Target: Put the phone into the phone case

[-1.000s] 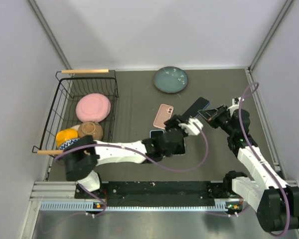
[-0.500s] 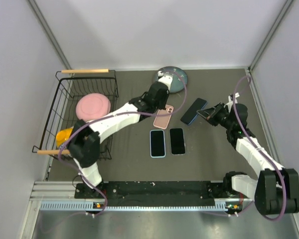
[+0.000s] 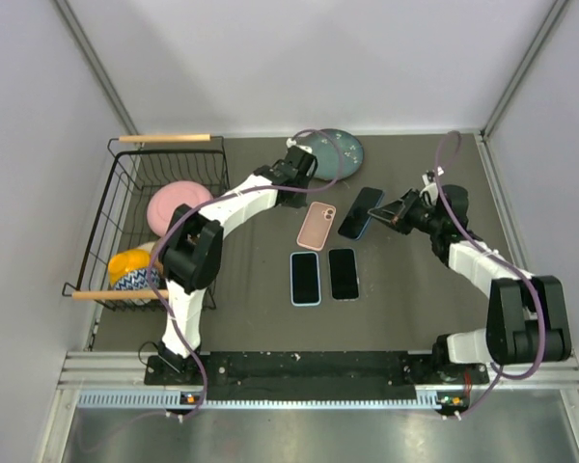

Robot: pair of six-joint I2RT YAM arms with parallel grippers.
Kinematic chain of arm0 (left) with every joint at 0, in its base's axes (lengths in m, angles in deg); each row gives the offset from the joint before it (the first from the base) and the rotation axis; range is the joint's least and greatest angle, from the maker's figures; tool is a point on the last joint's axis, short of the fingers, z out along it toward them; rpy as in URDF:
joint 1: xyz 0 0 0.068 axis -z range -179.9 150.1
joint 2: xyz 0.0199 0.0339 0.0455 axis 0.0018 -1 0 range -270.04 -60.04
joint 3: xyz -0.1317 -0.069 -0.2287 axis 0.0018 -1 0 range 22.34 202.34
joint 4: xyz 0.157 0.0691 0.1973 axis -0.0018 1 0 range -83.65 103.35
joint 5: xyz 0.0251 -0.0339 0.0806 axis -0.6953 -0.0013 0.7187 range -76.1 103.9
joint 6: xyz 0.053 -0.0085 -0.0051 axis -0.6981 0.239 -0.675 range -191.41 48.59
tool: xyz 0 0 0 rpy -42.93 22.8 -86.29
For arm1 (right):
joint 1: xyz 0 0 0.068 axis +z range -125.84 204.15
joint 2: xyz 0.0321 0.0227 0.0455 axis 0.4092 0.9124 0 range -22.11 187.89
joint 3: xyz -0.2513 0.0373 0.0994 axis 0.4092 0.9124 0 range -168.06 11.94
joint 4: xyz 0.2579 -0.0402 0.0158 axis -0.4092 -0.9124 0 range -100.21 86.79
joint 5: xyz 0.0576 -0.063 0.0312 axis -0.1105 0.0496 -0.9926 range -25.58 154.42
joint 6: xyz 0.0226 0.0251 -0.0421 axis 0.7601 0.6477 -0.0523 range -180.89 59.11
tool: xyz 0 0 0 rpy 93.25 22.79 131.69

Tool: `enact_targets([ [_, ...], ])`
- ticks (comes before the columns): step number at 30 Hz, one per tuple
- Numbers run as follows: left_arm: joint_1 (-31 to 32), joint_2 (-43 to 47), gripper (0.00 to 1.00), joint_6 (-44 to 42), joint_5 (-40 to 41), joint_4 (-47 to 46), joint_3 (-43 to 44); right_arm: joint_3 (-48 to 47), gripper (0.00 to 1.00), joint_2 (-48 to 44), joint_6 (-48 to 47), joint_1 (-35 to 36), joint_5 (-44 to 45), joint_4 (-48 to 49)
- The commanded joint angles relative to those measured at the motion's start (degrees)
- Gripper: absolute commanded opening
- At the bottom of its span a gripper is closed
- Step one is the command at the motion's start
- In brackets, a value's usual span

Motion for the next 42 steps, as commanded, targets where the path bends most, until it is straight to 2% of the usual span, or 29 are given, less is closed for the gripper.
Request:
enact_targets([
  [1,-0.79,-2.60,0.00,2.77,-1.48,2.00,2.23,-7.39,0.00,5.65,0.01,2.16,-3.75,5.56],
  [5,-0.79,-3.49,0.00,3.12,-3.24,2.00,1.36,-10.83,0.00,12.06,1.49,4.18,-4.01,6.16],
  [9,-0.97,-2.35,0.00,4.52,-4.99,-1.24,-3.19,-12.50,0.00,17.34,4.22,5.85,-4.01,11.00],
  [14,-1.15,-1.81,0.01,5.41,-7.72,-3.37,-6.73,-15.93,0.00,25.94,5.27,8.57,-2.69,10.91],
  [22,-1.15,-1.11,0.03,6.46,-8.60,-3.72,-9.19,-18.57,0.00,33.52,7.65,11.82,-3.75,14.87],
  [29,-1.76,-0.68,0.04,6.81,-11.85,-6.44,-10.16,-23.05,0.00,38.44,6.51,12.36,-3.13,10.31],
  [35,-1.85,-0.85,0.04,6.11,-14.66,-6.44,-9.98,-26.48,0.00,40.03,1.07,12.36,0.46,2.23],
  [42,-1.85,-1.90,0.06,5.85,-17.83,-6.62,-9.10,-27.54,0.03,42.75,-1.93,12.62,-0.14,-0.08],
])
